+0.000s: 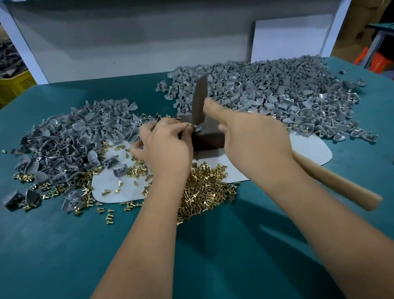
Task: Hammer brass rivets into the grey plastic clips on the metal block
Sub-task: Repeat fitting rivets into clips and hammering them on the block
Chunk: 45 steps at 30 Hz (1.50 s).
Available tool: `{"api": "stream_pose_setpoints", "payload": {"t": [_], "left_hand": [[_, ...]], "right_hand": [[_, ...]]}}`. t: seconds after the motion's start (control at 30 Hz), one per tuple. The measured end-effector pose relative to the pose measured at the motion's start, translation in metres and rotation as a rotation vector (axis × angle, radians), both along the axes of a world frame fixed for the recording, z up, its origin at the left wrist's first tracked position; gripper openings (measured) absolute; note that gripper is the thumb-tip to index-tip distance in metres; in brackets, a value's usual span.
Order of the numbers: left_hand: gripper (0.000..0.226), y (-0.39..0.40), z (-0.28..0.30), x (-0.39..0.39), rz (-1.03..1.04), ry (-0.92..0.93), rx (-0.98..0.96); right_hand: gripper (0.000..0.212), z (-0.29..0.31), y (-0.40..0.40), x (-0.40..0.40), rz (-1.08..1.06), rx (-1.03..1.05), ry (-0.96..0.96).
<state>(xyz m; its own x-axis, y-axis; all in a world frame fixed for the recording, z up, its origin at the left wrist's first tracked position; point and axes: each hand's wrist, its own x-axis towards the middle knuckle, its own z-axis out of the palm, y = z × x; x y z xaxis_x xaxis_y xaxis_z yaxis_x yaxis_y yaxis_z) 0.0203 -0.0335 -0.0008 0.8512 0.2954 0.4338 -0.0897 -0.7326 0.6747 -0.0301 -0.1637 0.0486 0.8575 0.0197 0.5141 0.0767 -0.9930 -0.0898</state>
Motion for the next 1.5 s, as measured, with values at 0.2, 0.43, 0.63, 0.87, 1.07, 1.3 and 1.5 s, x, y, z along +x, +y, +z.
{"api": "stream_pose_setpoints", "payload": {"t": [0.2, 0.43, 0.63, 0.87, 1.07, 1.3, 1.5], "left_hand": [[0.018, 0.0, 0.0, 0.001, 0.01, 0.022, -0.01], [0.021, 0.0, 0.001, -0.001, 0.017, 0.012, 0.023], [0.018, 0.002, 0.003, -0.001, -0.012, 0.039, 0.025], [0.018, 0.004, 0.005, 0.002, -0.068, 0.094, -0.043], [0.018, 0.005, 0.006, 0.003, -0.106, 0.091, -0.097], [0.016, 0.006, 0.006, -0.001, -0.106, 0.077, -0.044], [0.016, 0.007, 0.009, -0.004, -0.134, 0.056, -0.037]], "right_hand": [[0.06, 0.004, 0.0, 0.004, 0.018, -0.018, 0.003], [0.058, 0.006, -0.004, 0.012, 0.076, 0.003, 0.036], [0.046, 0.009, -0.023, 0.024, -0.031, 0.304, 0.054], [0.017, -0.016, -0.046, 0.034, -0.26, 0.389, 0.254], [0.028, -0.031, -0.041, 0.033, -0.328, 0.178, 0.117], [0.022, -0.023, -0.002, 0.041, 0.067, 0.44, -0.06], [0.015, -0.03, 0.021, 0.056, 0.16, 0.389, 0.04]]}}
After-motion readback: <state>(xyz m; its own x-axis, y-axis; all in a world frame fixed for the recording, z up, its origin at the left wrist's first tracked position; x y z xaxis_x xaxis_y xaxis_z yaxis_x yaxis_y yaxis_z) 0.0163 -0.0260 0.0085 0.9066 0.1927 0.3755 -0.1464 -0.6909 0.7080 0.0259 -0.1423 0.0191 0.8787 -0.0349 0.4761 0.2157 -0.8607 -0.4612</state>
